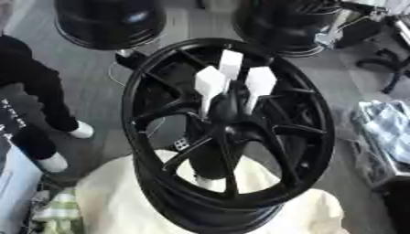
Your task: Pull the pin out of the wheel hub.
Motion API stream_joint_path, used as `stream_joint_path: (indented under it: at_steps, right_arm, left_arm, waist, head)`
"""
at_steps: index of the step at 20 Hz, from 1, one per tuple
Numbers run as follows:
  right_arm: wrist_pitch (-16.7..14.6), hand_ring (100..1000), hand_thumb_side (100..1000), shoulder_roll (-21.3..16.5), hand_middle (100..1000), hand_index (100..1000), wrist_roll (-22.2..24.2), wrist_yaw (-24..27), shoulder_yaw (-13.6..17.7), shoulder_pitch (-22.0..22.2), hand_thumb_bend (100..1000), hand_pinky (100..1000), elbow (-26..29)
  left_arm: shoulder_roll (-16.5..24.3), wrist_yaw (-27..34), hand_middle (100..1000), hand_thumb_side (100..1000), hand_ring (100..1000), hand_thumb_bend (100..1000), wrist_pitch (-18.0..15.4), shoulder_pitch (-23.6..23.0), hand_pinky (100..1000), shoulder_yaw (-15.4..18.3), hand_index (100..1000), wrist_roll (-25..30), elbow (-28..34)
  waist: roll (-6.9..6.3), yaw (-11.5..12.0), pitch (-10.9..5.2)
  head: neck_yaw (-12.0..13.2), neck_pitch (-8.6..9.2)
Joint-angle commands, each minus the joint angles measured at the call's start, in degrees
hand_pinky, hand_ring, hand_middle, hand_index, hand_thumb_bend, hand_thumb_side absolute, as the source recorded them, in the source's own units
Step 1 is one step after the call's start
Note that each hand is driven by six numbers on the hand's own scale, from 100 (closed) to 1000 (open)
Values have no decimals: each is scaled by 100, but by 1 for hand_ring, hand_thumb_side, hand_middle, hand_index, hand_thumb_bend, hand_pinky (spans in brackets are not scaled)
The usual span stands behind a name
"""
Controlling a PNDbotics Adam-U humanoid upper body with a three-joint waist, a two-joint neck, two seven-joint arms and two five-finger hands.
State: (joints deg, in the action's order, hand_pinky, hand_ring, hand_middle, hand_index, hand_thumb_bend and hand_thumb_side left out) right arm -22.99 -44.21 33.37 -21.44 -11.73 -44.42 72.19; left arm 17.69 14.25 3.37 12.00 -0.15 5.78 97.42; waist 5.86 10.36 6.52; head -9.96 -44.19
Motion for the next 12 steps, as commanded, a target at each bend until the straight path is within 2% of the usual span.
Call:
stream_joint_path:
  at_steps: [1, 12]
  right_arm:
    - [153, 843, 415, 63, 811, 889, 122, -165, 24, -18, 100, 825, 130]
    - [355, 839, 437, 304, 811, 886, 537, 127, 59, 150, 100, 819, 753]
  left_arm:
    - [148, 66, 659, 890, 736, 236, 41, 23, 736, 76, 847, -146, 43]
    - [151, 141, 651, 902, 732, 239, 114, 19, 733, 90, 837, -315, 12]
  waist:
    - [-24, -26, -113]
    - [-68, -85, -91]
  head:
    - [16, 8]
    - [115, 8]
